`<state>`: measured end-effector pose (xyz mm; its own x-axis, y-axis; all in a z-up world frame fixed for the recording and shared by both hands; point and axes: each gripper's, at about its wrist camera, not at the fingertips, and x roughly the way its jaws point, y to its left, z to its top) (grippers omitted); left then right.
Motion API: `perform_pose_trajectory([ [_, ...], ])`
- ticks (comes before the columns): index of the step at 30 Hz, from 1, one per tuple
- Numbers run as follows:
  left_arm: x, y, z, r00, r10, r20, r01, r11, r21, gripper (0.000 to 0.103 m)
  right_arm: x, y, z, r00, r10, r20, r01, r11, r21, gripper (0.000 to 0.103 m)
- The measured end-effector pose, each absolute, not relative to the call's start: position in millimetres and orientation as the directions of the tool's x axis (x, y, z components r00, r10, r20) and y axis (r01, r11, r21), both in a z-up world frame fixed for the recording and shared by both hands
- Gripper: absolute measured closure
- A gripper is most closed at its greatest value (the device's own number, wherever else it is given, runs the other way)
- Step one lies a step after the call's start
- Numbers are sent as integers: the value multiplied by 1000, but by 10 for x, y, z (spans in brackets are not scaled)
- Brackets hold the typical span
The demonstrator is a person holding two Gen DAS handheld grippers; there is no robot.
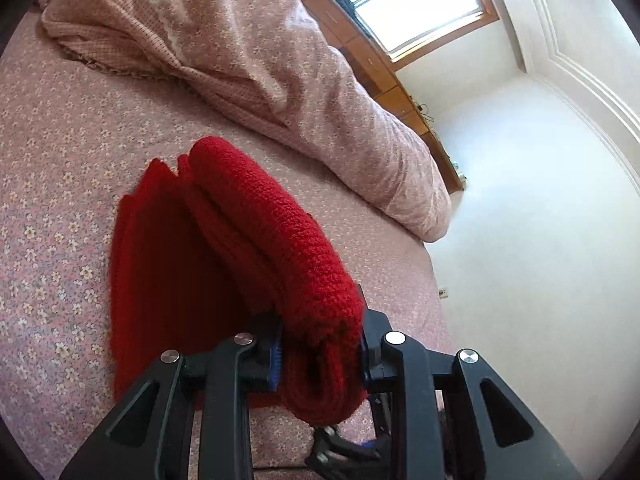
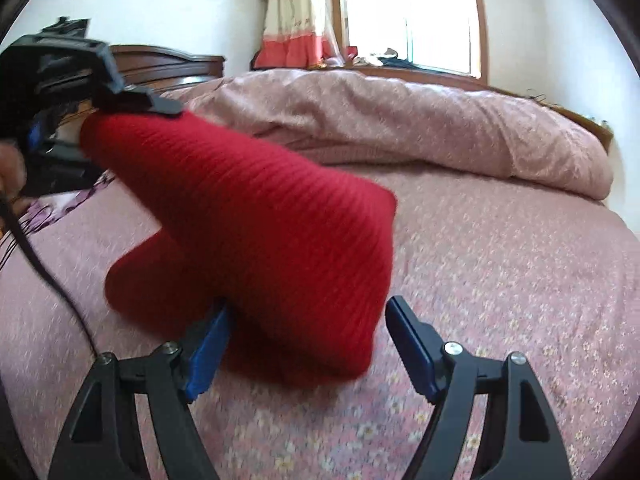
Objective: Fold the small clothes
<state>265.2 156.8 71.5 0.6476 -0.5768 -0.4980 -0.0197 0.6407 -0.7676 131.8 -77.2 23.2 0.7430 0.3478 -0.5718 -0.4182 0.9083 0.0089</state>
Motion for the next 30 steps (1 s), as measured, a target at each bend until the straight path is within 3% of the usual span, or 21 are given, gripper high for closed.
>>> perform_pose_trajectory([
  [3, 2616, 1583, 732, 657, -579, -482, -5, 636, -772, 82, 1542, -554, 114, 713, 276, -644, -404, 913, -56, 21],
  [6, 2555, 1656, 741, 674, -548, -495, 3, 672, -740, 82, 1650, -546, 127, 743, 250, -621, -357, 933, -52, 23],
  [12, 2456, 1874, 241, 606, -443, -661, -133, 762, -633, 84, 1692, -1195, 66, 711, 261, -653, -280, 957, 77, 20],
  [16, 2383, 1766, 66, 576, -403, -711, -108, 825, -555, 84, 1660, -1467, -44, 636, 304, -709, -285, 947, 151, 18],
  [20, 2289, 1631, 102, 604, -326, -727, -76, 885, -460, 83, 1533, -1372, -21, 654, 269, -707, -292, 952, 92, 18],
  [27, 2234, 1650, 55, 624, -316, -715, -100, 875, -473, 78, 1253, -1514, 5, 624, 229, -747, -245, 965, 91, 19],
  [30, 2200, 1659, 111, 627, -299, -719, -113, 878, -464, 73, 1203, -1703, 50, 639, 121, -760, -137, 990, 43, 30],
])
